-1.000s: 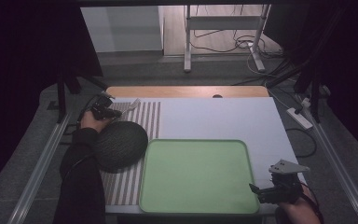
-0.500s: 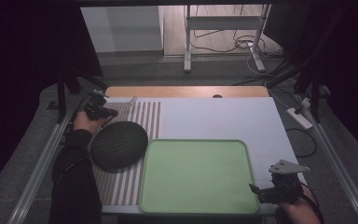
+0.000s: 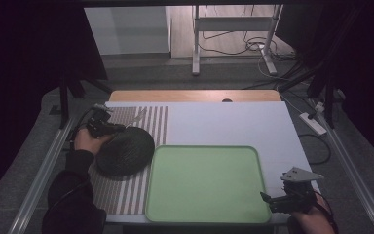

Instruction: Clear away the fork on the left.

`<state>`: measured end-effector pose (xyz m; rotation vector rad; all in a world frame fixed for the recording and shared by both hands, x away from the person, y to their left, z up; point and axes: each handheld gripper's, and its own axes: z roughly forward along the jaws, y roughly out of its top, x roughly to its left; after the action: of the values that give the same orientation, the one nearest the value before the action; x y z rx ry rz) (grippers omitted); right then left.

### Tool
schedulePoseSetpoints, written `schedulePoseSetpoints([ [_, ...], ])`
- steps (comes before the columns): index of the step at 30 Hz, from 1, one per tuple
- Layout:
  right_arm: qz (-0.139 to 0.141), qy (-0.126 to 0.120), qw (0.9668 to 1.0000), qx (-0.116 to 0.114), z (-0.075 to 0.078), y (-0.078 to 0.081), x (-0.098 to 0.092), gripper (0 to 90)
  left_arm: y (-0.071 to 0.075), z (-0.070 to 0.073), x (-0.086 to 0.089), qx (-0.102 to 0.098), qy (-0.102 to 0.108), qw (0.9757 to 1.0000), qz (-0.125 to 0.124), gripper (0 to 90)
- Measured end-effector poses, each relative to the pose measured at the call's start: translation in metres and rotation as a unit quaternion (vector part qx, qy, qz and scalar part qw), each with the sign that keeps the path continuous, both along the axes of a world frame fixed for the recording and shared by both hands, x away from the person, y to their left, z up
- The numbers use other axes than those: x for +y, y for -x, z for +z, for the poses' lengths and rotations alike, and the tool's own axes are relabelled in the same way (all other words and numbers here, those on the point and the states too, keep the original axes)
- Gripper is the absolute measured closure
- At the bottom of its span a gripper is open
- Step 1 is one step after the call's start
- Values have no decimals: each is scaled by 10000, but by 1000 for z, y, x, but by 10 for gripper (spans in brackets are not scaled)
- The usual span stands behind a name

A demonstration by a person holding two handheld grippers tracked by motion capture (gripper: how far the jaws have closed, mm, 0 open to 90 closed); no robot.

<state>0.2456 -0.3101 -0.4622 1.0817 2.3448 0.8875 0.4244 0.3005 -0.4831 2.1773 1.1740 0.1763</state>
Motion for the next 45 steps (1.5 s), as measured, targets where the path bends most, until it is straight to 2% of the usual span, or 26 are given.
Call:
schedulePoseSetpoints([
  [7, 31, 21, 10000, -33, 0, 1, 1, 0, 33, 6, -22, -24, 81, 9997, -226, 837],
  [12, 48, 20, 10000, -44, 0, 1, 1, 0, 54, 9, -35, -17, 123, 9995, -291, 837],
  [18, 70, 35, 10000, -51, 1, 2, 1, 0, 76, 10, -48, 42, 234, 9991, -341, 837],
  [22, 86, 44, 9999, -57, 0, 2, 1, 0, 88, 9, -60, 86, 205, 9990, -387, 837],
  [29, 107, 63, 9999, -67, 0, 2, 1, 0, 106, 4, -86, 255, 160, 9978, -585, 837],
  [31, 110, 70, 9999, -66, 0, 2, 2, 0, 110, 5, -96, 240, 123, 9974, -675, 837],
  [35, 115, 86, 9999, -61, 0, 2, 2, 0, 118, 5, -114, 231, 187, 9964, -795, 837],
  [38, 120, 88, 9999, -69, 0, 2, 2, 0, 122, 0, -127, 287, 223, 9952, -904, 837],
  [41, 125, 92, 9999, -68, 0, 2, 2, 0, 125, -3, -141, 337, 161, 9946, -972, 837],
  [45, 136, 89, 9998, -67, 0, 2, 2, 0, 128, -6, -156, 372, 174, 9944, -977, 837],
])
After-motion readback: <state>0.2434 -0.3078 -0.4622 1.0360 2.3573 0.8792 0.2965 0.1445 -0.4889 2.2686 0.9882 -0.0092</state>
